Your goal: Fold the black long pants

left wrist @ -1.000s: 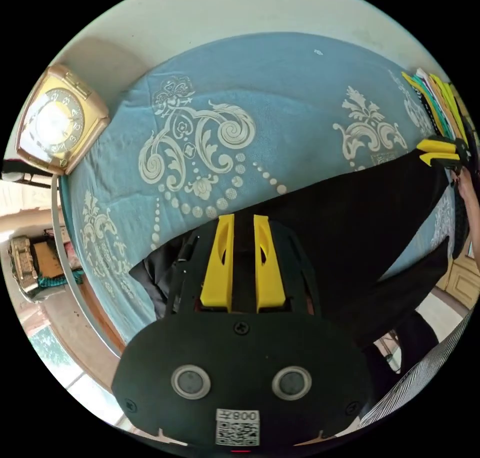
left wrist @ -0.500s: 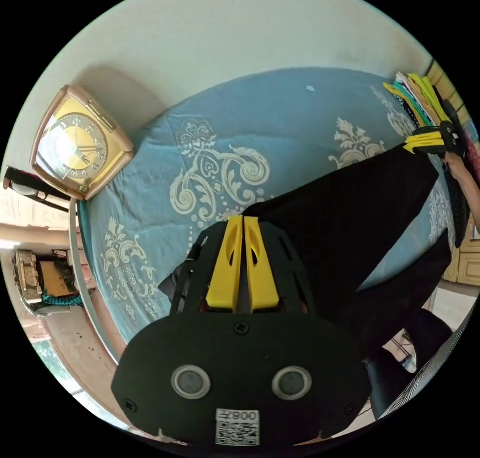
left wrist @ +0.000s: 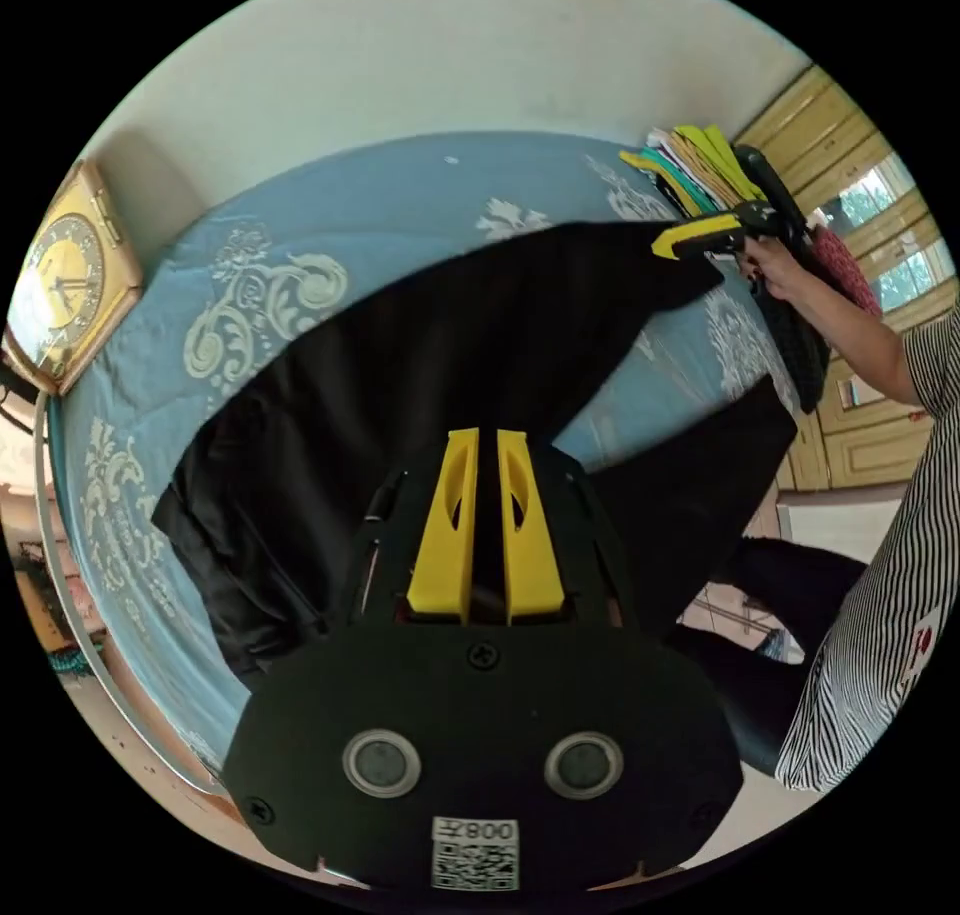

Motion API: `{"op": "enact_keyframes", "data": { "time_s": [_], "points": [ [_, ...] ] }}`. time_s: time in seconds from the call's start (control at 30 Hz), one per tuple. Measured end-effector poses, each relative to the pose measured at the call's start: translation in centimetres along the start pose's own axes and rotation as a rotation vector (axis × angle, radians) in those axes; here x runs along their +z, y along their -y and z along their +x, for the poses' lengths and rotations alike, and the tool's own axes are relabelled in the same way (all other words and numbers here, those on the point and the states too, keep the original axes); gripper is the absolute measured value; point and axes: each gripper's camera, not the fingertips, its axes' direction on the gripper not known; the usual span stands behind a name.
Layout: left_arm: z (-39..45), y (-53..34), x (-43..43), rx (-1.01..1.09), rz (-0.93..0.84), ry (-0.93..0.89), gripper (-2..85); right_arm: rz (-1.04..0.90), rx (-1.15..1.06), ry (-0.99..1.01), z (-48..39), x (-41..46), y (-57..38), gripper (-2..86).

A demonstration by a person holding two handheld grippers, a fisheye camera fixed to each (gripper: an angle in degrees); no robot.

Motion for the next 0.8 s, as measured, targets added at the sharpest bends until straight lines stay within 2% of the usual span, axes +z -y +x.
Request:
{"op": "enact_keyframes", "data": {
  "time_s": [0.1, 0.17, 0.33, 0.43, 0.7, 0.8],
  "points": [
    [5.3, -3.2, 3.8, 0.132, -0.127, -0.058, 1.3, -0.098, -0.012, 0.098, -1.9, 0.6, -6.2, 6.3],
    [7.9, -4.3, 6.4, 0.217, -0.211, -0.042, 1.9, -0.234, -0.026, 0.109, -3.8, 1.9, -11.4, 6.8],
    [9.2, -3.6, 9.0, 0.322, -0.26, -0.01, 3.3, -0.472, -0.083, 0.038, -5.7, 4.3, -18.5, 8.4],
    [9.9, -3.9, 10.1, 0.368, -0.253, 0.052, 2.3, -0.527, -0.094, 0.034, -5.7, 5.8, -20.2, 8.7],
    [8.6, -4.3, 10.0, 0.224, -0.278, 0.022, 0.3, -0.524, -0.162, -0.018, -6.1, 7.7, -20.2, 4.3],
    [7.5, -4.4, 8.4, 0.129, -0.227, -0.021, 0.2, -0.513, -0.159, 0.008, -5.6, 6.5, -19.3, 3.0]
  ]
}}
